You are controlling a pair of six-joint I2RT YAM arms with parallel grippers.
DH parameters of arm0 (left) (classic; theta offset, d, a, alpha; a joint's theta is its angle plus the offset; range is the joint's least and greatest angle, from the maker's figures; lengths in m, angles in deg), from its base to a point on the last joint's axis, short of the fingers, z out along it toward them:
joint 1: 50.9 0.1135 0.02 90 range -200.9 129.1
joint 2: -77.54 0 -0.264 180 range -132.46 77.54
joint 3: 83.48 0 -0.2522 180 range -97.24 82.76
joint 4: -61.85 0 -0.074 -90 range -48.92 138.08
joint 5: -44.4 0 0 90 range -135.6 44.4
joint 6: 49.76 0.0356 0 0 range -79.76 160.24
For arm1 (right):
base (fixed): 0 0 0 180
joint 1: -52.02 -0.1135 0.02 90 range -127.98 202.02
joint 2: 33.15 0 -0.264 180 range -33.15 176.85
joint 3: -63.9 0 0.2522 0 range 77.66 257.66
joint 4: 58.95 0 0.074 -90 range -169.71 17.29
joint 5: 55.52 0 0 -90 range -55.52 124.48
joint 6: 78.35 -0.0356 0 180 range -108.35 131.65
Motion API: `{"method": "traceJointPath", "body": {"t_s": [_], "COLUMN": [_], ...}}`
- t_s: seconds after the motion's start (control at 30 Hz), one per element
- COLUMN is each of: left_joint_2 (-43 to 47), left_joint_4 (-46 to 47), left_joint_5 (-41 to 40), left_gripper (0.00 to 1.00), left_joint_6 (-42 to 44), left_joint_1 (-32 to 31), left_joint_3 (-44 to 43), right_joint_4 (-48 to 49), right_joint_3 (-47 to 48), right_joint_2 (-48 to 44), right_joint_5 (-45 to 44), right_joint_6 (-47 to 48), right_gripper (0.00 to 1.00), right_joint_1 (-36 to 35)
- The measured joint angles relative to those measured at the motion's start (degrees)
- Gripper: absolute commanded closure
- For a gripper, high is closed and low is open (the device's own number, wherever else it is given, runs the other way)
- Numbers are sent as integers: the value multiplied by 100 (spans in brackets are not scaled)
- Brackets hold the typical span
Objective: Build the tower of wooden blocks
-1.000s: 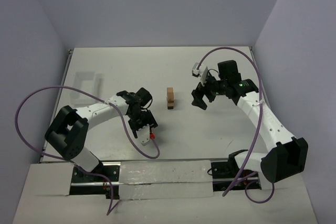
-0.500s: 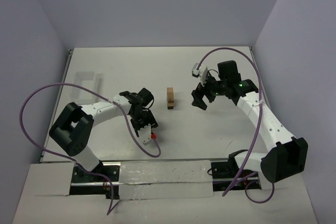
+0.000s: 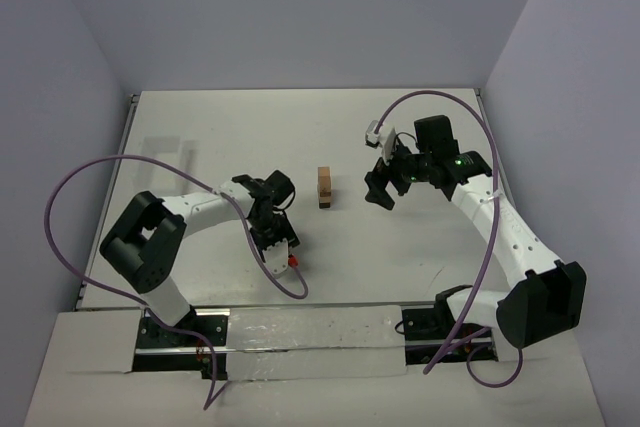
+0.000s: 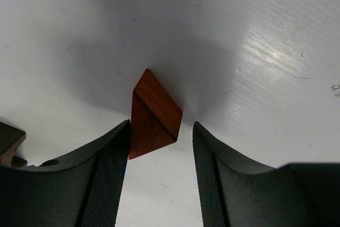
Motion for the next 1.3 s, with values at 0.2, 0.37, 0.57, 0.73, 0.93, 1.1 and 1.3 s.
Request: {"method": "traceJointPath", "body": {"t_s": [0.2, 0.37, 0.57, 0.73, 0.93, 1.1, 1.3], "left_joint_2": [-35, -30, 14, 87, 90, 96, 564], "left_joint_4": [-61, -95, -270, -438, -801, -926, 42], "left_joint_5": [0, 9, 126, 372, 1030, 2047, 3306], "left_gripper": [59, 64, 85, 100, 100, 100, 100], "left_joint_6": [2, 2, 0, -398, -1619, -3656, -7093], "left_joint_1": [-73, -99, -124, -126, -129, -48, 672], "left_joint_3": [0, 0, 0, -12, -468, -1388, -1653], "right_joint_4": [2, 4, 6, 35, 120, 295, 893], "right_joint_3": [-20, -31, -31, -31, -31, -26, -29], "right_joint_2": [16, 34, 49, 49, 51, 53, -33], "right_joint_5": [0, 2, 21, 113, 146, 152, 51], "right_joint_6": [18, 16, 14, -30, -203, -689, -1686], "right_gripper": [0, 0, 0, 0, 0, 0, 1], "right_joint_1": [0, 0, 0, 2, 2, 1, 2]}}
